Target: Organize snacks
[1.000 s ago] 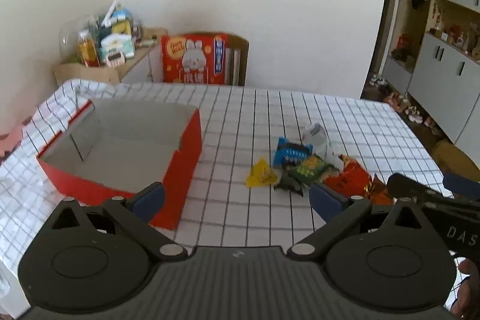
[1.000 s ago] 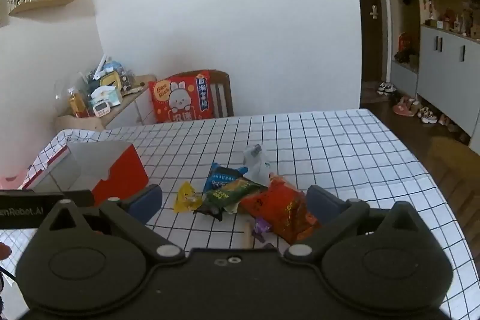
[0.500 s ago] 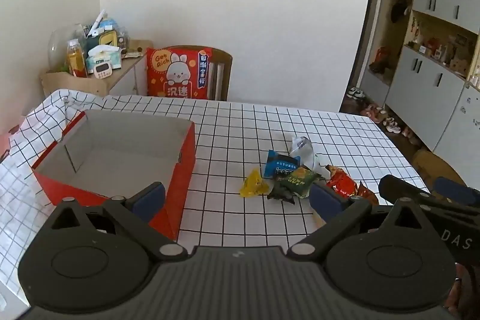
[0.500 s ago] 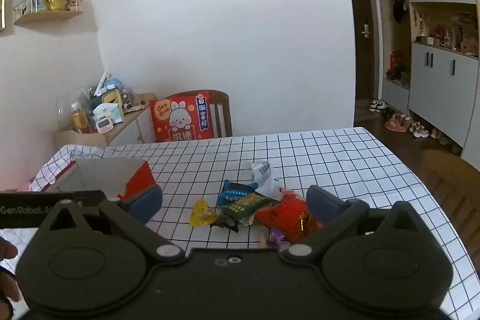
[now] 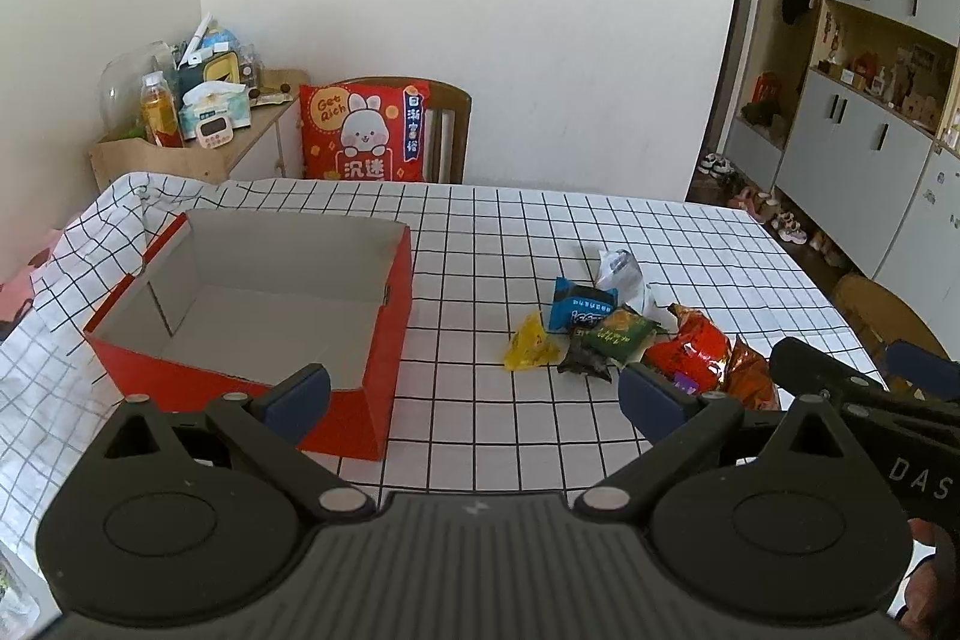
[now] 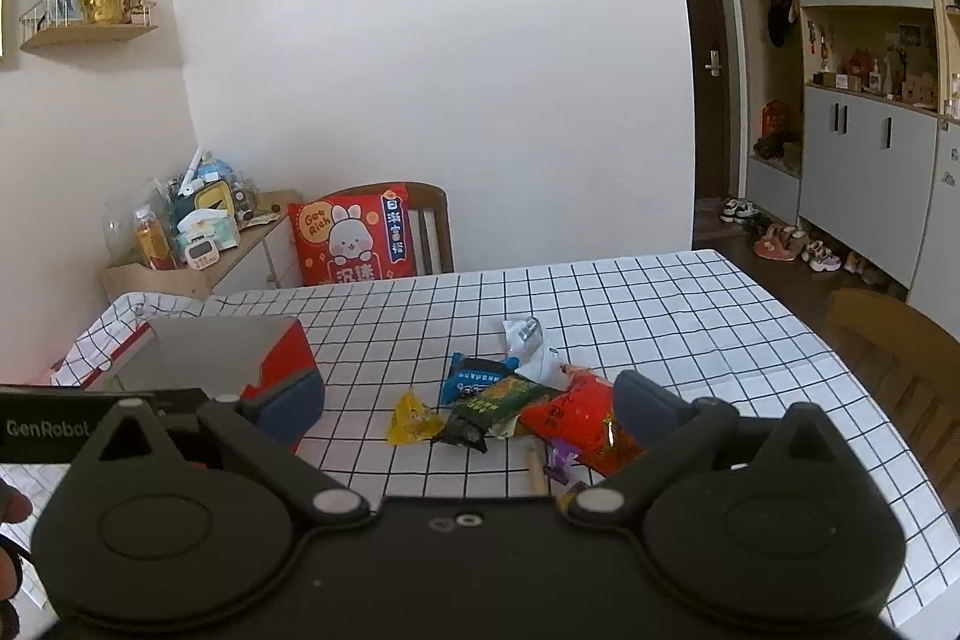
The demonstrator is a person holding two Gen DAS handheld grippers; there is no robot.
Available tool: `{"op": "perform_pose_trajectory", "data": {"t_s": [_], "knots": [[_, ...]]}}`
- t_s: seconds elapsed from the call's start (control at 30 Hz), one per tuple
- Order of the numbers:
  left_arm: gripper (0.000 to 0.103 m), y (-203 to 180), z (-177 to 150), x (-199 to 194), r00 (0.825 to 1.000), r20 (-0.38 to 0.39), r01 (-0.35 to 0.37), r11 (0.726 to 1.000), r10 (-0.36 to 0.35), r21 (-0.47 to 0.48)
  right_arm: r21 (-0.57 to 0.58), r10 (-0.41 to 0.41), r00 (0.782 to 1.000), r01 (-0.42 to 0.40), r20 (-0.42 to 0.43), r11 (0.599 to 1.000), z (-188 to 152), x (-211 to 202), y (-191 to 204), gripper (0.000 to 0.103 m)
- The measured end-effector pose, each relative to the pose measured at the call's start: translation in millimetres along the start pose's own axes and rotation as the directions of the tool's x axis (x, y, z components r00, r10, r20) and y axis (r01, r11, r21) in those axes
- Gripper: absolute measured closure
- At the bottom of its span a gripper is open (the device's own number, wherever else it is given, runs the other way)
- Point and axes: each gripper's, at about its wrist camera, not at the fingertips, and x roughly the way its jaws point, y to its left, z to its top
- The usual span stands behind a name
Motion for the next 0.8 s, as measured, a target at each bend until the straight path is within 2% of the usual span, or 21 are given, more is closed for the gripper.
{"op": "perform_pose_trajectory", "data": {"t_s": [0.43, 0.8], "knots": [[0.000, 8.2, 1.1, 3.2, 0.999, -0.042, -0.006, 1.000, 0.007, 0.011, -0.031, -0.029, 1.000, 0.029, -0.004, 0.999, -2.7, 0.0, 11.2, 0.000], [0.000, 8.6, 6.1, 3.8, 0.999, -0.032, 0.014, 0.999, -0.013, 0.031, -0.016, -0.056, 0.998, 0.056, -0.020, 0.998, -2.1, 2.0, 13.4, 0.000]]}}
